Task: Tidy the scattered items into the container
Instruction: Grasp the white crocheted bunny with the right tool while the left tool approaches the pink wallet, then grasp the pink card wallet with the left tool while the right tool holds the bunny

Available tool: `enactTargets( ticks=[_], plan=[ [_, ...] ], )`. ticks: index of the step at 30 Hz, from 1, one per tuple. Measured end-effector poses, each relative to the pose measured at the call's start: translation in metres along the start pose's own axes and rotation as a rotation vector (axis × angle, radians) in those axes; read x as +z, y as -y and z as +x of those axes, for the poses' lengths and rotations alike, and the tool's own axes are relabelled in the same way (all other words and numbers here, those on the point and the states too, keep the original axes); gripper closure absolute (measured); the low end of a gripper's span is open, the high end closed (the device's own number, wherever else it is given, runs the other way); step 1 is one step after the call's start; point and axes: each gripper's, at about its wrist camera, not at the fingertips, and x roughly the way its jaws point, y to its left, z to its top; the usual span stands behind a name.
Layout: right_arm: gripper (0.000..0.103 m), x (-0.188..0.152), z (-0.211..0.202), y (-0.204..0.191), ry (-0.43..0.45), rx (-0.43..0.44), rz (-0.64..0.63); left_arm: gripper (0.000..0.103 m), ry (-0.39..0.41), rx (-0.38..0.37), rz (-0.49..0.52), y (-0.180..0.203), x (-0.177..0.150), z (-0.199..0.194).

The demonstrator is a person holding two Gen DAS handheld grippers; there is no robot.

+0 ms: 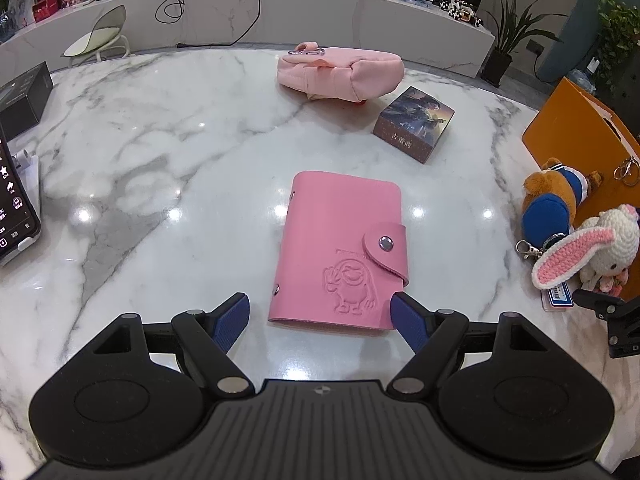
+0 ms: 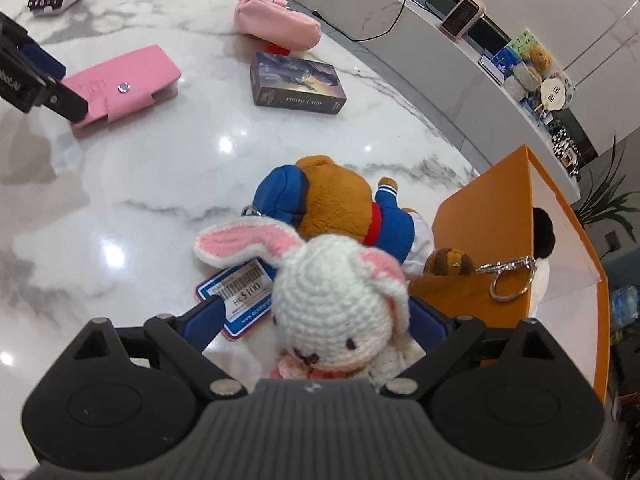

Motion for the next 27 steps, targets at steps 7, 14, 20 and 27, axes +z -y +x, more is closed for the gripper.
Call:
enactTargets(
  ticks=[7,14,20,27],
  plan=[
    [0.019,0.004,0.011,0.001,-0.018,-0.038,-0.005,0.011,-0.008,-0.014,0.004,0.002,-0.002,0.002],
    [0.041,0.008,-0.004,0.02,0.0,0.051,0.104,0.011,-0.019,-0.019,0.016,0.004,-0.001,0.002],
    [0.043,0.015,-0.021,0.021,0.076,0.203,0.209,0.011,-0.019,-0.009,0.03,0.006,-0.001,0.002],
    [0.043,0.024,-0.017,-0.005,0.075,0.31,0.188,0.01,-0.02,-0.017,0.032,0.006,-0.001,0.004]
  ],
)
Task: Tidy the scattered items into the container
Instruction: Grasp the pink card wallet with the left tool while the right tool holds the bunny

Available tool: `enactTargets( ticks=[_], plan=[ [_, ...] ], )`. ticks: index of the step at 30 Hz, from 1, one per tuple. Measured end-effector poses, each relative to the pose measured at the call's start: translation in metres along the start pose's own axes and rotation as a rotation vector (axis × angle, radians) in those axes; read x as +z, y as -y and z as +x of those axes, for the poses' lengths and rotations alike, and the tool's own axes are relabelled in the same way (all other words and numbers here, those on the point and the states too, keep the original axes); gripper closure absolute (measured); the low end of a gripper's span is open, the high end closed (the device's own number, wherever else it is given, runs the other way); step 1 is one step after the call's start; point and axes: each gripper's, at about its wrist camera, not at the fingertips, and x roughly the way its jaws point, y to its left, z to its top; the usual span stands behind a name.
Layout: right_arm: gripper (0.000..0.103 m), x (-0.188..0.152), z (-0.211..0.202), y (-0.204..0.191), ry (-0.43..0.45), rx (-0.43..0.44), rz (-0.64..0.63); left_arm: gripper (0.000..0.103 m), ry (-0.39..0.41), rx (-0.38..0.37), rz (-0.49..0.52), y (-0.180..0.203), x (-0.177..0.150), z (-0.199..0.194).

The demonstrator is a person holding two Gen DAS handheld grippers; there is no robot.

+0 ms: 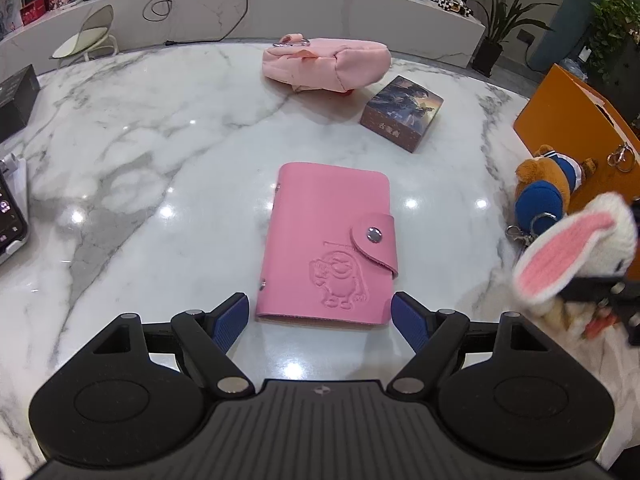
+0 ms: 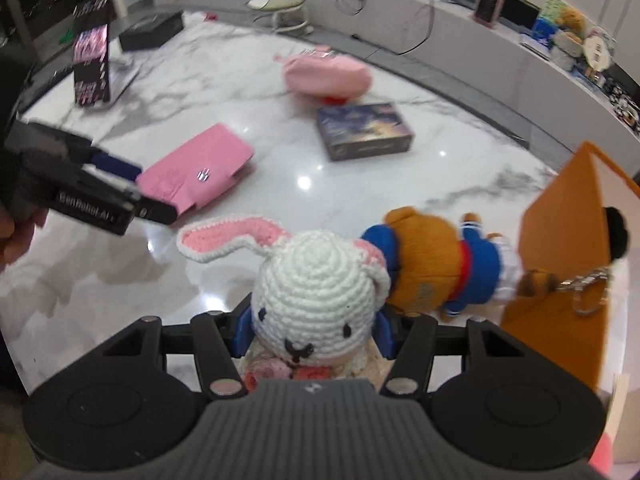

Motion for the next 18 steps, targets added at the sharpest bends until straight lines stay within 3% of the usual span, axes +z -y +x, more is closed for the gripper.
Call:
enactTargets(
  ticks=[6,15,18],
  plan=[
    [0.042,0.004,0.009,-0.002,0.009,0.003,0.011,0.008,0.01,0.023,0.045,0.006,-0.002,0.003],
    [0.03,0.003,0.005,0.003,0.016,-0.03,0.015,0.007,0.047,0.038,0.088,0.014,-0.002,0.008],
    [0.021,0.003,0.005,0.002,0.015,-0.04,0.016,0.006,0.055,0.041,0.085,0.016,0.0,0.01]
  ],
)
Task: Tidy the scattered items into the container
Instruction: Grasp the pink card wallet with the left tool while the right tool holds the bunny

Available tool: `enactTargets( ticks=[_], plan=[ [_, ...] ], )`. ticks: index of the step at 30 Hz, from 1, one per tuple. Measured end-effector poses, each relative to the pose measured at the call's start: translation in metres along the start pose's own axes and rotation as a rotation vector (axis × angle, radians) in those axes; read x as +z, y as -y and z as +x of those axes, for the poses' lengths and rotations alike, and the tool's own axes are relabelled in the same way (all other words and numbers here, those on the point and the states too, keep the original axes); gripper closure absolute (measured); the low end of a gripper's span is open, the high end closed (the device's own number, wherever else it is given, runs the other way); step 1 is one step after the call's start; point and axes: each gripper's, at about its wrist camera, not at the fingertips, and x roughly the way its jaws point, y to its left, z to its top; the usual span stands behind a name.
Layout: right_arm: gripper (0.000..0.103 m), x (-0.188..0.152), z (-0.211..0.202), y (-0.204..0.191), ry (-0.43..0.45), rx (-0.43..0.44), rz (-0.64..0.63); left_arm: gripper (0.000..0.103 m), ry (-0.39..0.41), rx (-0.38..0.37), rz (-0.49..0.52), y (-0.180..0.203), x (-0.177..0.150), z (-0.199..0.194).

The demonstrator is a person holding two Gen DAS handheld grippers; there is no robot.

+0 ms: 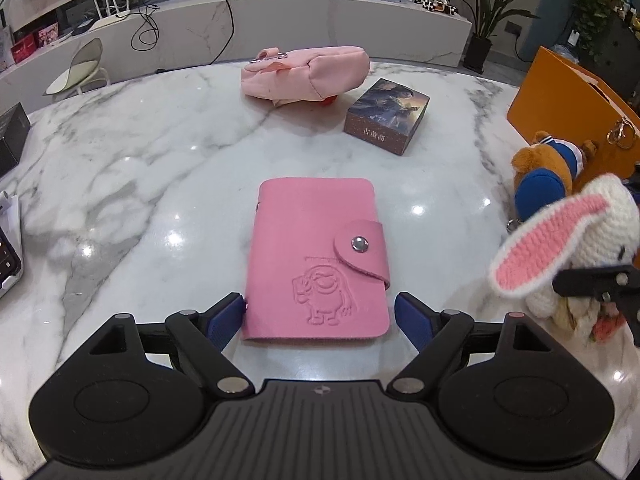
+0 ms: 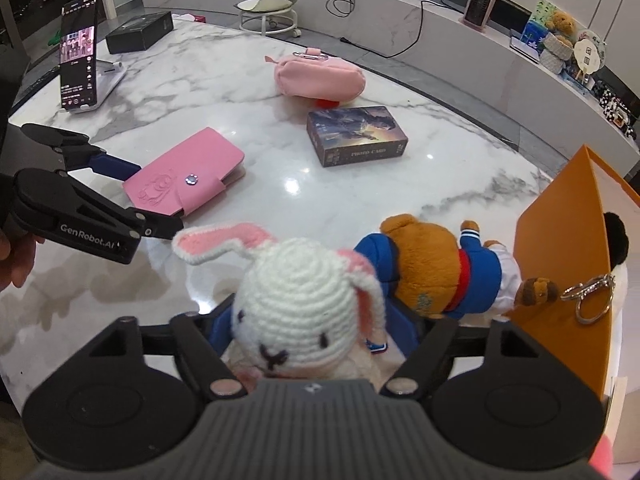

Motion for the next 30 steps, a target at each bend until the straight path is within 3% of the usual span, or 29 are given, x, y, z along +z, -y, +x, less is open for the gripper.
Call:
enactTargets(
  ticks=[8,15,22,30],
  plan=[
    [0.018,-0.001,0.011,-0.007,-0.037,-0.017,-0.041,0.005,0.021,0.062,0.076,0.012,0.004,0.01],
    [0.016,-0.002,0.012,-0.004,-0.086,-0.015,-0.043,0.006,0.02,0.055,0.062,0.007,0.005,0.011],
    [0.036,0.0,0.001,-0.003,-0.07,0.0,-0.032,0.011,0.006,0.063,0.024,0.001,0.008,0.008],
    [0.041,0.005,-0.003,0.0,-0.045,0.004,-0.014,0.012,-0.005,0.066,-0.008,-0.002,0.008,0.003]
  ],
)
